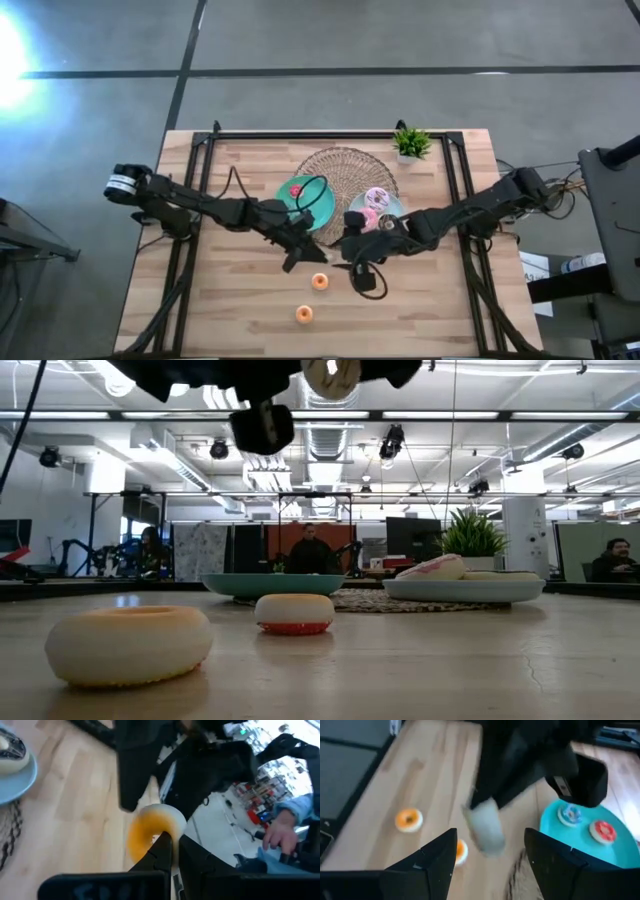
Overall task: Pick & Place donuts
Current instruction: Put the small white donut on the green plate
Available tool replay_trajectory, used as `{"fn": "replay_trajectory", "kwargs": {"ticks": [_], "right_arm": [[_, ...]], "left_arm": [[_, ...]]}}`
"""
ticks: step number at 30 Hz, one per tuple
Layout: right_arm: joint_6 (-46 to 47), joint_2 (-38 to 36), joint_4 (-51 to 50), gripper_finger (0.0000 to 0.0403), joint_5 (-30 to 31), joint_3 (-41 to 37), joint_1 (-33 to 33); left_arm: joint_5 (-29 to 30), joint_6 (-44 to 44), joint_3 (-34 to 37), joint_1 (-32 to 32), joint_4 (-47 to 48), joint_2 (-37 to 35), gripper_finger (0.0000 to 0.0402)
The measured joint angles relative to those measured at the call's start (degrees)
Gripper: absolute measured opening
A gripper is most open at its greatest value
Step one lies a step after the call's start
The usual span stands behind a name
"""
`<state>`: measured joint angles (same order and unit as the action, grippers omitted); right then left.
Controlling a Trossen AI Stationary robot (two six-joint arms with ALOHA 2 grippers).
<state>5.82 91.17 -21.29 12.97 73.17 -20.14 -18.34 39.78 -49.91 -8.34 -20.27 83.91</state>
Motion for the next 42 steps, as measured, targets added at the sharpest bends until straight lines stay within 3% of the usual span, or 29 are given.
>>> {"fn": "replay_trajectory", "kwargs": {"ticks": [16, 28, 35, 42], "right_arm": [[0.5, 1.1, 0.6, 0.0217, 0.0, 0.5, 0.4], [1.8, 1.2, 0.4, 0.0122, -0.2, 0.5, 0.5], [3.4, 1.2, -0.6, 0.0091, -0.5, 0.5, 0.8], [7.3, 1.2, -3.6, 0.0049, -2.3, 0.6, 1.5]], "left_arm": [[-1.3, -0.5, -1.6, 0.5, 0.9, -0.7, 0.0000], [-1.3, -0.9, -1.4, 0.6, 4.8, -0.7, 0.0000], [0.0, -1.1, -1.6, 1.0, 4.5, -0.7, 0.0001], [3.9, -0.1, -1.6, 1.1, 4.4, -0.6, 0.0055]]}}
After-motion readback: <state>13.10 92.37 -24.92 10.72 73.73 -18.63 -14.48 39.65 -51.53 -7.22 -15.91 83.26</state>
